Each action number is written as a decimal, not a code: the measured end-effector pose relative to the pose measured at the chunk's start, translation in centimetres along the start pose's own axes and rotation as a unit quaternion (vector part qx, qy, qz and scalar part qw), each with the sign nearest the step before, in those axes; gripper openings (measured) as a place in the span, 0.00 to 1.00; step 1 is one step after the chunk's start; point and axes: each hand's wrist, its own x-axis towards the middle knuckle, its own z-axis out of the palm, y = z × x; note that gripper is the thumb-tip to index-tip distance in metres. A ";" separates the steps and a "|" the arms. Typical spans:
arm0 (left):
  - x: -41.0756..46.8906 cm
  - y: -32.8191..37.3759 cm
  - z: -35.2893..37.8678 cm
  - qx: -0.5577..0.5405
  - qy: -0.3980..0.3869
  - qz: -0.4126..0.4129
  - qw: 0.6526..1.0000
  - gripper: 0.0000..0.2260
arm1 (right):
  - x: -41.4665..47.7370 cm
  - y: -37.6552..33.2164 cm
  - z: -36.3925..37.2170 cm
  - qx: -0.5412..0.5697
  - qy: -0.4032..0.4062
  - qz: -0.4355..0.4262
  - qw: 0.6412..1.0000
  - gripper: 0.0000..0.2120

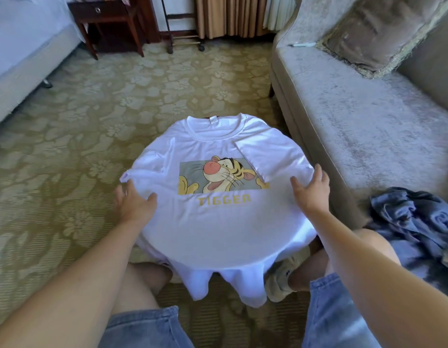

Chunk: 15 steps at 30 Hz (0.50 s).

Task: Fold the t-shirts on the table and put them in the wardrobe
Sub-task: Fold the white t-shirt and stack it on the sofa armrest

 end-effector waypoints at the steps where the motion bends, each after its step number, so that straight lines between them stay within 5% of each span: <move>1: -0.5 -0.6 0.0 -0.010 -0.017 -0.002 1.000 0.34 | -0.6 0.8 -0.4 0.054 -0.031 0.026 0.998 0.40; 5: -2.7 -2.4 0.3 -0.099 -0.071 -0.021 0.992 0.31 | -2.5 3.3 -0.9 0.188 -0.082 0.135 0.969 0.44; 15: -4.4 -4.9 0.7 -0.284 -0.064 -0.136 0.947 0.52 | -5.0 6.1 -0.3 0.235 -0.102 0.215 0.942 0.45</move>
